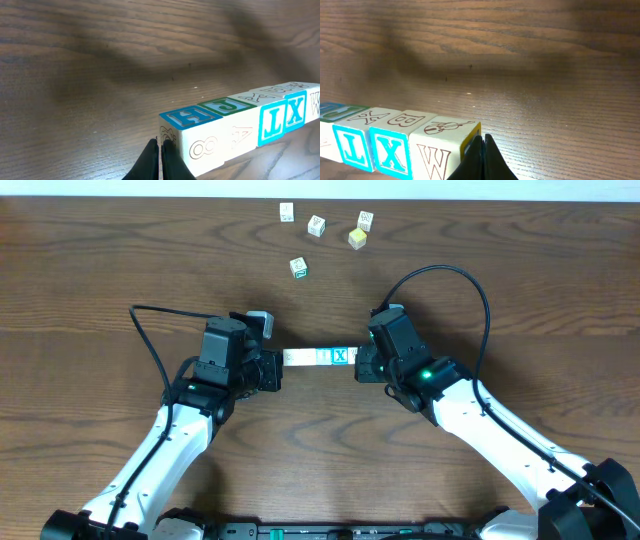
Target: Lift 5 blocks
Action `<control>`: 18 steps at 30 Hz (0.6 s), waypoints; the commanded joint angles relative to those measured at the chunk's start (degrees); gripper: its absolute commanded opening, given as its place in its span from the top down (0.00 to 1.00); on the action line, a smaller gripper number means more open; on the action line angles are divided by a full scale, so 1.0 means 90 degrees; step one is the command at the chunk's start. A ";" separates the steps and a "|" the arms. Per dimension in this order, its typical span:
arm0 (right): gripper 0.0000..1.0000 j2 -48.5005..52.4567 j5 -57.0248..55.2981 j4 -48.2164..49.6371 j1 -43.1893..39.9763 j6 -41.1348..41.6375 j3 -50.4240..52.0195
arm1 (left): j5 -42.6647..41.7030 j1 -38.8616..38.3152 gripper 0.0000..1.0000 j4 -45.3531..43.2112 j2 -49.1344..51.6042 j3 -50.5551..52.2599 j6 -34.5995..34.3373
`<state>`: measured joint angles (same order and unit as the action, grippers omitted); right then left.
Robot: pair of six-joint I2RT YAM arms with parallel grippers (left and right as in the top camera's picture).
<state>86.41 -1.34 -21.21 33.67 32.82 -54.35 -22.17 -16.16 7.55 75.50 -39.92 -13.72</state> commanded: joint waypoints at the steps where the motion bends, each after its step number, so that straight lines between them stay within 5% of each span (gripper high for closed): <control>1: 0.99 -0.0163 0.1962 0.0282 0.0437 -0.0036 -0.0415 | -0.1632 -0.0328 0.93 -0.0155 -0.0092 -0.0265 -0.0063; 18: 0.99 -0.0282 0.1921 0.0282 0.0437 -0.0036 -0.0415 | -0.1630 -0.0328 0.93 -0.0155 -0.0447 -0.0265 -0.0136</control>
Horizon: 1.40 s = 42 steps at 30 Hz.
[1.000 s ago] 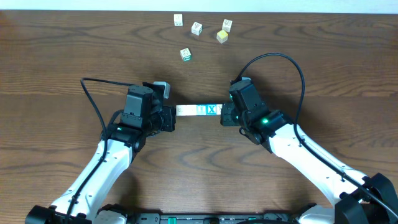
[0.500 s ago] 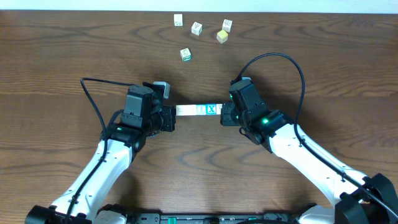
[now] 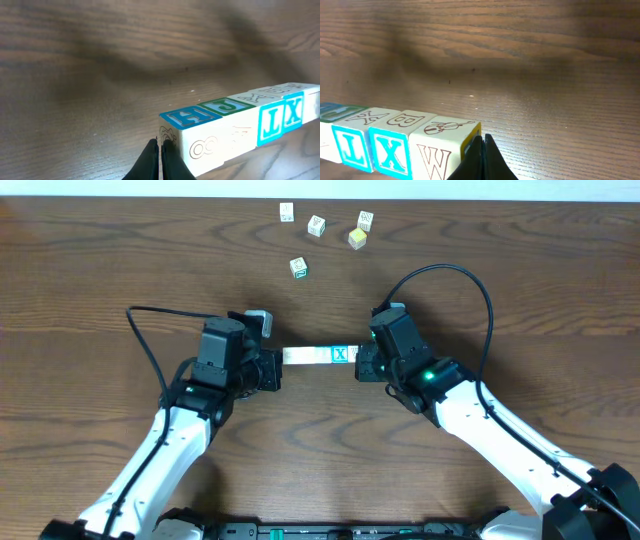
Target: Lift 5 blocks
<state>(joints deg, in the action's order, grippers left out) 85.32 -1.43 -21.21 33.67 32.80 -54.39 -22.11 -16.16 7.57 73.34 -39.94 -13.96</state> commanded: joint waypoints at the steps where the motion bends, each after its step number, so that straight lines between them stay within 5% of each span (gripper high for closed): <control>1: 0.99 -0.0165 0.1931 0.0282 0.0437 -0.0034 -0.0410 | -0.1637 -0.0328 0.93 -0.0158 -0.0238 -0.0262 -0.0109; 42: 0.99 -0.0522 0.1698 0.0100 0.0437 -0.0061 -0.0410 | -0.1637 -0.0328 0.93 -0.0134 -0.0267 -0.0262 -0.0109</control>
